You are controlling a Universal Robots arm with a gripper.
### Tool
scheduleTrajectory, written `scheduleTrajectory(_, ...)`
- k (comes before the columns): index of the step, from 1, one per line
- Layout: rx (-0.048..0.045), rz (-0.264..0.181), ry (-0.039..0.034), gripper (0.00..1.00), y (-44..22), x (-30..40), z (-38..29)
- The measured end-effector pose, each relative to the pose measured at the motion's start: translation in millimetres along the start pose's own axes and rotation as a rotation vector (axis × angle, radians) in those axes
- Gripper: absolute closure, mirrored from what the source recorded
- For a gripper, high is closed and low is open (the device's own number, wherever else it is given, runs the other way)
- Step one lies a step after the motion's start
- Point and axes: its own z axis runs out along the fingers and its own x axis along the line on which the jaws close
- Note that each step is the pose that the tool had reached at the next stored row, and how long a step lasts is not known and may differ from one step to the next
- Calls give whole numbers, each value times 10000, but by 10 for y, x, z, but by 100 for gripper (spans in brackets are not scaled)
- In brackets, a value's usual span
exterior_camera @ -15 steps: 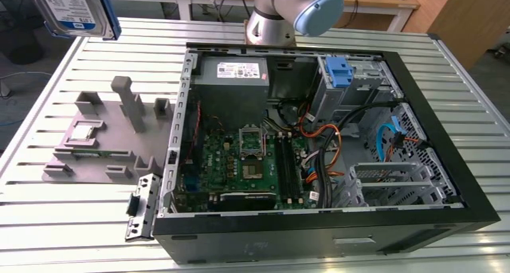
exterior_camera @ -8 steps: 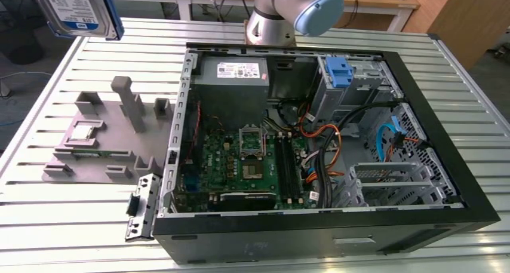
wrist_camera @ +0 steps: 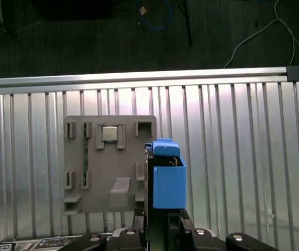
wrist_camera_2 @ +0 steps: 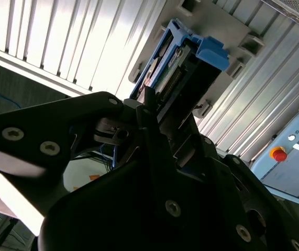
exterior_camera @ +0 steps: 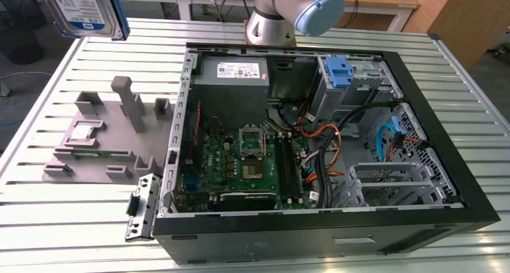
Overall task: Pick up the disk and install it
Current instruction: 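Pick up the disk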
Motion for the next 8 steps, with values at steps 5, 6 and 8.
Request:
scheduleTrajectory(5,1,-1,0,65,-16,-1,0)
scheduleTrajectory(6,0,-1,0,65,-16,-1,-1)
scheduleTrajectory(8,0,-1,0,65,-16,-1,0)
